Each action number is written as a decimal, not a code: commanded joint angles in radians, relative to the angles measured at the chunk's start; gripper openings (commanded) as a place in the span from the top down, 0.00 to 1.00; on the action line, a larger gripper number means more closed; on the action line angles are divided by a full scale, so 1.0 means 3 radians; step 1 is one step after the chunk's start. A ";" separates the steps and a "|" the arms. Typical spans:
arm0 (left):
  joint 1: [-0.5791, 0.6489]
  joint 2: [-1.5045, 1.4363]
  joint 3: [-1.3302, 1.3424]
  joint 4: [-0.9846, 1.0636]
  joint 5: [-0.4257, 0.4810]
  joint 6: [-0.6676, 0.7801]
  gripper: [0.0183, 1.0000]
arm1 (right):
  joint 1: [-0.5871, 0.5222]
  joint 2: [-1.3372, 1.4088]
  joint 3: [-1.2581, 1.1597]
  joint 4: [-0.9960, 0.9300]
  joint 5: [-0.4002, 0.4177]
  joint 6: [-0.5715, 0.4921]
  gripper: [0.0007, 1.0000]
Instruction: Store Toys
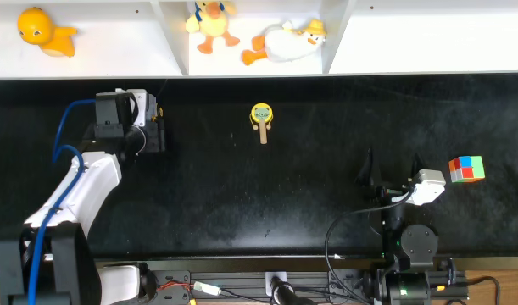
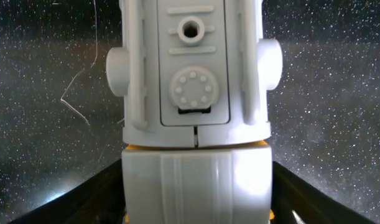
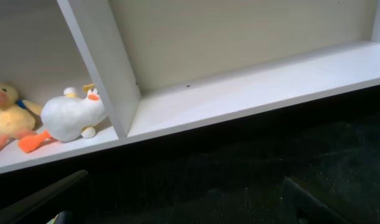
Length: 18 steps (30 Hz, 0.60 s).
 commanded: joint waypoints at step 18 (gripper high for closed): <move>0.0018 -0.0028 -0.0013 0.0005 -0.0027 -0.0023 0.64 | 0.0019 -0.0003 -0.0046 0.0015 -0.0011 -0.0004 0.01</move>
